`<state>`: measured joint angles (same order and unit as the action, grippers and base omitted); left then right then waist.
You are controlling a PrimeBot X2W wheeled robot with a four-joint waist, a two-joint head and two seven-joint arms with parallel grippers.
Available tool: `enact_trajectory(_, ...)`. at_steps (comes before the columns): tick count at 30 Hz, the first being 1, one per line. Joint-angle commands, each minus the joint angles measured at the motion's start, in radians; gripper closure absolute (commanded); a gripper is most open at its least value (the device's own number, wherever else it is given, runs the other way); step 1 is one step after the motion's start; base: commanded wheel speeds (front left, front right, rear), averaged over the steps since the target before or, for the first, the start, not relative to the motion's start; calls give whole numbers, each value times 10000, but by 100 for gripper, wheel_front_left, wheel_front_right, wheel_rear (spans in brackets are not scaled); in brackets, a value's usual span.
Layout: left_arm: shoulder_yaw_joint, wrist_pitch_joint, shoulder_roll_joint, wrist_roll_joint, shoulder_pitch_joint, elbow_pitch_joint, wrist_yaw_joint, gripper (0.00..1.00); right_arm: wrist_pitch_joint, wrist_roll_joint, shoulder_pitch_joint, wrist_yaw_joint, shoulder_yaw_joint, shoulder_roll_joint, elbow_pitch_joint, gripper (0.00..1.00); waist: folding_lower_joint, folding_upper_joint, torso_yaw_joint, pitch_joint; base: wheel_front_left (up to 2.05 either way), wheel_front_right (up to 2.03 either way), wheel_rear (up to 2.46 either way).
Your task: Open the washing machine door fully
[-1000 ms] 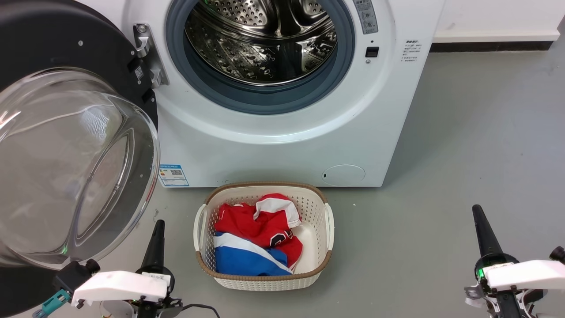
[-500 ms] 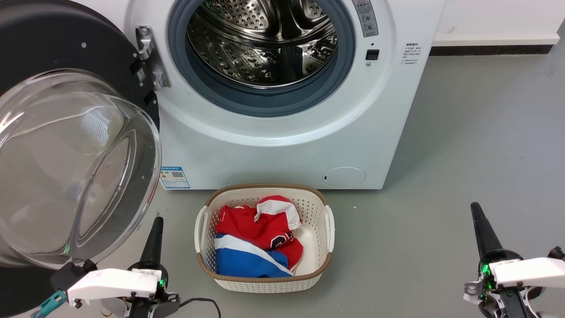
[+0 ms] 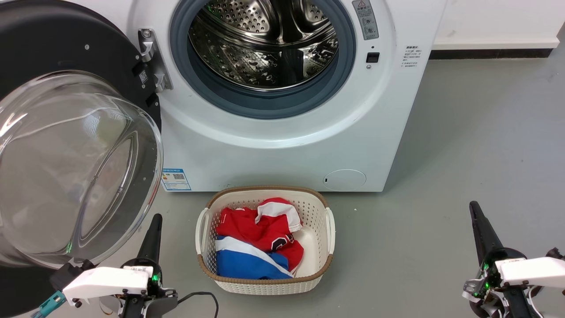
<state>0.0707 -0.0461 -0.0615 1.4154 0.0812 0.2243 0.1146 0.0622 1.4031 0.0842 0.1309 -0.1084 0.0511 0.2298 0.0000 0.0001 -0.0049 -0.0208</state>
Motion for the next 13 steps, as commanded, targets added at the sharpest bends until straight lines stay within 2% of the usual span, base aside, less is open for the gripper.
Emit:
enact_trajectory(1, 58, -70, -44, 260, 152, 7, 58, 100, 70, 276, 201, -2, -21, 1, 5, 100, 0, -1, 3, 12, 0, 0, 0)
enact_trajectory(13, 178, -326, -28, 1168, 249, 113, 116, 100, 297, 1170, 216, -3, -43, -2, 89, 100, 0, -1, 24, 87, 0, 0, 0)
